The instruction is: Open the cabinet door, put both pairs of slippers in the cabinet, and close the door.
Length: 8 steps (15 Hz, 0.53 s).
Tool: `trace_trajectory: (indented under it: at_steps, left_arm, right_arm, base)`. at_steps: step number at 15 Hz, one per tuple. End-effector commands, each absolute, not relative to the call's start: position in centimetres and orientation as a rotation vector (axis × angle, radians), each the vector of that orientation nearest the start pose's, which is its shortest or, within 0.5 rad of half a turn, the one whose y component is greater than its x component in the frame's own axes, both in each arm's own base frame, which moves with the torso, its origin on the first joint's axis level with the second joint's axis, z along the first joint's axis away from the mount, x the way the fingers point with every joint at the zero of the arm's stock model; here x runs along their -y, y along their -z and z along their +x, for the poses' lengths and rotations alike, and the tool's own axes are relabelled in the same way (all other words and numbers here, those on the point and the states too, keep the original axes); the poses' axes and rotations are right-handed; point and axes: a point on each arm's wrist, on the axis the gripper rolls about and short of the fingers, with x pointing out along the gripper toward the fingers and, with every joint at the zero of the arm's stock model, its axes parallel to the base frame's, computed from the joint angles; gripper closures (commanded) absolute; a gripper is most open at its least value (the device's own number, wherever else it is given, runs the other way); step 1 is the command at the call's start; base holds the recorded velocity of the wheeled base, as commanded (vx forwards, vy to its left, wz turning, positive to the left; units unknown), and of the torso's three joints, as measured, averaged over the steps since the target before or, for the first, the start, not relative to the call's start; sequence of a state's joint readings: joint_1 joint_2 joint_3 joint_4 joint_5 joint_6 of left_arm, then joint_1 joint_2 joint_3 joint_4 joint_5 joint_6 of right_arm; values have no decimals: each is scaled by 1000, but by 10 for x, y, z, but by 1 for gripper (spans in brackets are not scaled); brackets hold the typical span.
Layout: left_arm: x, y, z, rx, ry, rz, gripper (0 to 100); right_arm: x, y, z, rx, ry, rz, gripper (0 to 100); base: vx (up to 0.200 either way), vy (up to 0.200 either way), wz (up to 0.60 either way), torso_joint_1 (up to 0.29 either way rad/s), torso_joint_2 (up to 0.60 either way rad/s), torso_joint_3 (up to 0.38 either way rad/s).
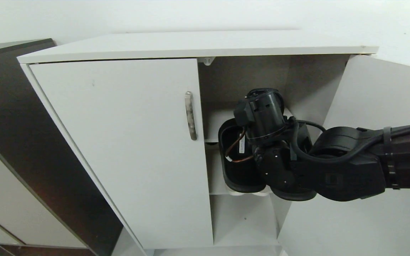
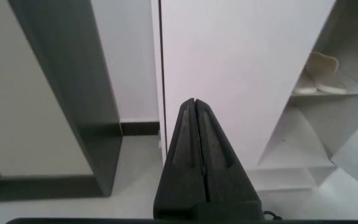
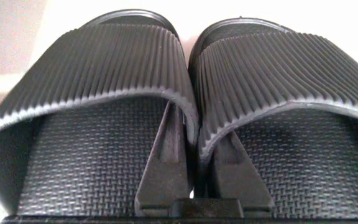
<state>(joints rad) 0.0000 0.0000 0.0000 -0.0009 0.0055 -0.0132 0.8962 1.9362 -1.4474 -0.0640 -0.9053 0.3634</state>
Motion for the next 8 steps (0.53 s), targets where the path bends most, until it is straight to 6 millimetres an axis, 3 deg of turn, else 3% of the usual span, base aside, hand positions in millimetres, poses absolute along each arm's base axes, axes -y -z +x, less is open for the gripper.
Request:
trace_trajectory:
  at_steps: [1,2,8]
  left_arm:
    - [0,-76,-23,2,-6,-14,100]
    - [0,-76,-23,2,-6,-14,100]
    - [0,-76,-23,2,-6,-15,100]
  right_arm:
    - [-285,-224,251,-262,59,19,100]
    - [-284,-223,250,-260,58,22,100]
    - [-282,-220,264,-239,24,19,100]
  base:
    - [200,0,0,2,7,-2]
    - [200,0,0,-2,2,2]
    - [0,0,0,0,0,0]
